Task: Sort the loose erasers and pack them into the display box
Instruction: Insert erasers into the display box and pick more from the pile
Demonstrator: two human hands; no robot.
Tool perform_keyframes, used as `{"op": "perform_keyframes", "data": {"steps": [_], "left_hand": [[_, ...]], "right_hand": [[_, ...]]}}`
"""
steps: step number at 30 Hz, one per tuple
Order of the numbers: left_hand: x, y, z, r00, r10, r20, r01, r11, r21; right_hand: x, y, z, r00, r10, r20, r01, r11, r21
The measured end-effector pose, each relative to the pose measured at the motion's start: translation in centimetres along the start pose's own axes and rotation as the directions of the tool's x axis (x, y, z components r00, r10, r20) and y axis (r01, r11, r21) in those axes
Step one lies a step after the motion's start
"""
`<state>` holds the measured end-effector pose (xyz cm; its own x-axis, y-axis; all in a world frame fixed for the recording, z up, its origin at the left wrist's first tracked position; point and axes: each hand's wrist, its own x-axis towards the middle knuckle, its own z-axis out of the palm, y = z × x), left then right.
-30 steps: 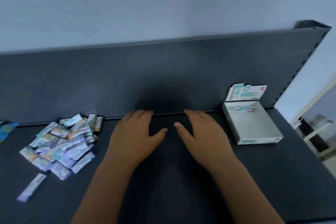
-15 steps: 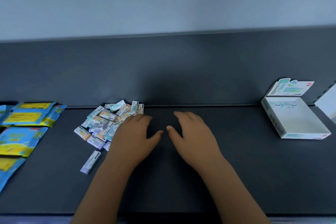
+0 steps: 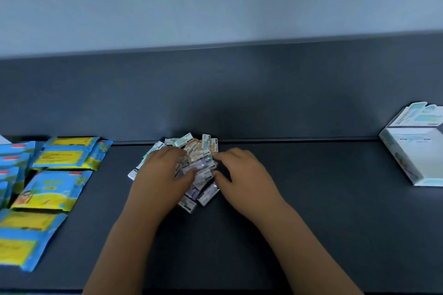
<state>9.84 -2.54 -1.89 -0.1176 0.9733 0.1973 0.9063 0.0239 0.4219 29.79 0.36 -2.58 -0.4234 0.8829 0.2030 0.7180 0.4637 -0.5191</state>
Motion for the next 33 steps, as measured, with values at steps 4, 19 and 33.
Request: {"op": "perform_keyframes", "data": {"steps": [4,19,33], "left_hand": [[0.8,-3.2,-0.9,0.999,0.043,0.015,-0.042,0.998,-0.050],[2.6,-10.4,-2.7,0.968,0.239,0.079,-0.208,0.935,-0.287],[2.3,-12.3,-2.5,0.950,0.298,0.093,-0.259,0.919,-0.297]], "right_hand": [[1.3,-2.0,1.8,1.000,0.017,0.000,-0.017,0.999,-0.049],[2.9,-5.9,5.9,0.960,0.135,-0.244,-0.156,0.985,-0.068],[2.7,-6.7,5.7,0.993,0.091,-0.076,-0.106,0.968,-0.226]]}}
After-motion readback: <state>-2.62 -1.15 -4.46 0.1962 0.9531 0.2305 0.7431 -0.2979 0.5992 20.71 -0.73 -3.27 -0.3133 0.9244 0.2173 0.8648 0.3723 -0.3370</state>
